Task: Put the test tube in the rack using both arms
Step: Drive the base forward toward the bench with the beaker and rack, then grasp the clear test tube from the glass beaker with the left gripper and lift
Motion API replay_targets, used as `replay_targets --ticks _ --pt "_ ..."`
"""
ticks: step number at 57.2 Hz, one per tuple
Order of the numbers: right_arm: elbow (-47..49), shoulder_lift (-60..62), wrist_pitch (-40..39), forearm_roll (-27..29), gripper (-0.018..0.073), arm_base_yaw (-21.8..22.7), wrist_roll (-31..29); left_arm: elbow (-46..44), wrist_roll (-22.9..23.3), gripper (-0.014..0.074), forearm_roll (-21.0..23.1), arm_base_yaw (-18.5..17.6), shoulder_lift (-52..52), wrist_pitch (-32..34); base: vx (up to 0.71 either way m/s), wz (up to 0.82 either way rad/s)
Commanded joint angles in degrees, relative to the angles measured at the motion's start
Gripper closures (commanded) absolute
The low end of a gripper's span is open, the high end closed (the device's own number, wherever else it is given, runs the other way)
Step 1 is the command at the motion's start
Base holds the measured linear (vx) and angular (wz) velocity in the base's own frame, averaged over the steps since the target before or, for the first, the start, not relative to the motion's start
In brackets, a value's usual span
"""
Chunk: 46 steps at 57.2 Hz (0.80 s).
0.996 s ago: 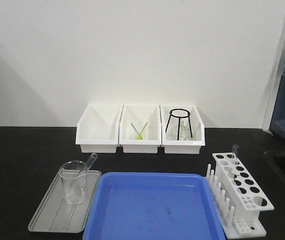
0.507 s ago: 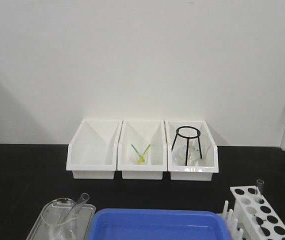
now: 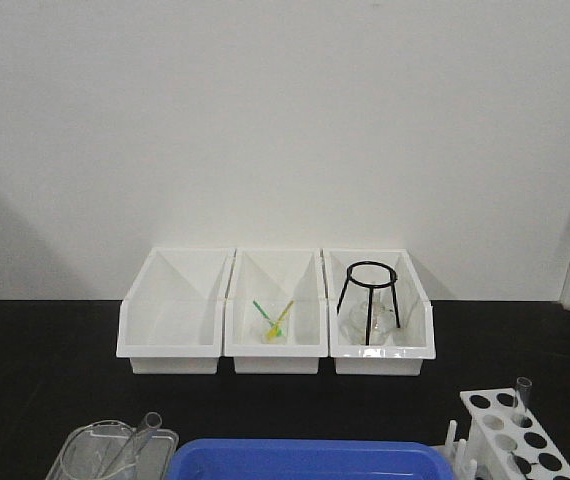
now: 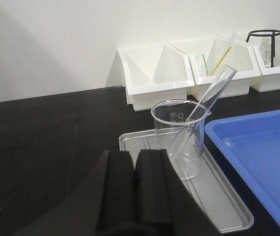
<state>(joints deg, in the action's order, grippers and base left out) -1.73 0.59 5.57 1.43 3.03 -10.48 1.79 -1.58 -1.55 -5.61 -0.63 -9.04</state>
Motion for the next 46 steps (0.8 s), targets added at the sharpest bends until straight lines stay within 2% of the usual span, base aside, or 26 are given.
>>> replay_targets --ticks 1,27,34,36,40,46 --pt "-1.08 0.46 -4.6 -0.51 0.057 0.26 -0.36 -1.64 0.29 0.0603 0.34 0.0 -0.85 4.5 -0.01 0.03" --pt "-1.08 0.46 -4.82 -0.51 0.057 0.26 -0.36 -1.64 0.29 0.0603 0.34 0.0 -0.85 4.5 0.0 0.0" --pt "-1.08 0.46 -7.88 -0.19 0.057 0.26 -0.3 -1.64 0.25 0.0603 0.34 0.0 -0.85 4.88 0.0 0.0" --pt "-1.08 0.46 -9.64 0.05 0.057 0.26 -0.23 -1.64 -0.03 0.0603 -0.4 0.0 -0.85 6.52 0.0 0.0" --pt "-1.08 0.46 -13.74 3.46 0.057 0.26 2.43 -2.17 0.79 0.0603 -1.39 0.07 -0.85 13.81 0.0 0.0" --pt "-0.26 0.46 -23.49 9.95 0.057 0.26 7.17 -4.49 6.57 0.0603 1.17 0.0 -0.85 24.13 0.0 0.0"
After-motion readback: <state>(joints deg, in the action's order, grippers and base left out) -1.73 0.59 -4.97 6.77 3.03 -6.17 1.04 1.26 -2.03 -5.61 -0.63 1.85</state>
